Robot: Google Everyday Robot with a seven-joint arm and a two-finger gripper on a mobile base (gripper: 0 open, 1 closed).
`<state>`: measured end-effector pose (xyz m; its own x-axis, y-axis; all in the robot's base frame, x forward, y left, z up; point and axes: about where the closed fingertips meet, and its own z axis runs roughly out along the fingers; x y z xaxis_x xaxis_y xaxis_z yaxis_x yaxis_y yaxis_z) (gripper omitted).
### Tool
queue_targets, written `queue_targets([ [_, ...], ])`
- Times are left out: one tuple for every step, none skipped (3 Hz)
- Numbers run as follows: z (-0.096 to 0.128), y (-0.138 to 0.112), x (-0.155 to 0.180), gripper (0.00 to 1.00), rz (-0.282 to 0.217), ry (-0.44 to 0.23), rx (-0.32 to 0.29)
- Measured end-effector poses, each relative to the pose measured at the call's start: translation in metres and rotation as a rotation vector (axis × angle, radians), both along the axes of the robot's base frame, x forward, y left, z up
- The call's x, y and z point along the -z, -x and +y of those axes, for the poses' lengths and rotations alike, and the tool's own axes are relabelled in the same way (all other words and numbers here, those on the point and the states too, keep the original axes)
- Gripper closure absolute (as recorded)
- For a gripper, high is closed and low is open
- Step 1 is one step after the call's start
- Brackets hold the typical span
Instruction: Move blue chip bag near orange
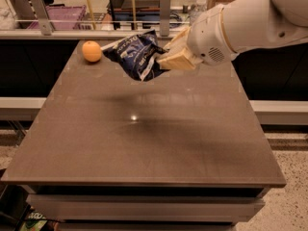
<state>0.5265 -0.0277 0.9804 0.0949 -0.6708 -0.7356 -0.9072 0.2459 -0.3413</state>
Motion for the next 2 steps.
queue_targets([
  [0.000, -0.017, 0.003, 1.00, 0.000, 0.032, 0.043],
  [0.006, -0.032, 0.010, 1.00, -0.027, 0.045, 0.087],
])
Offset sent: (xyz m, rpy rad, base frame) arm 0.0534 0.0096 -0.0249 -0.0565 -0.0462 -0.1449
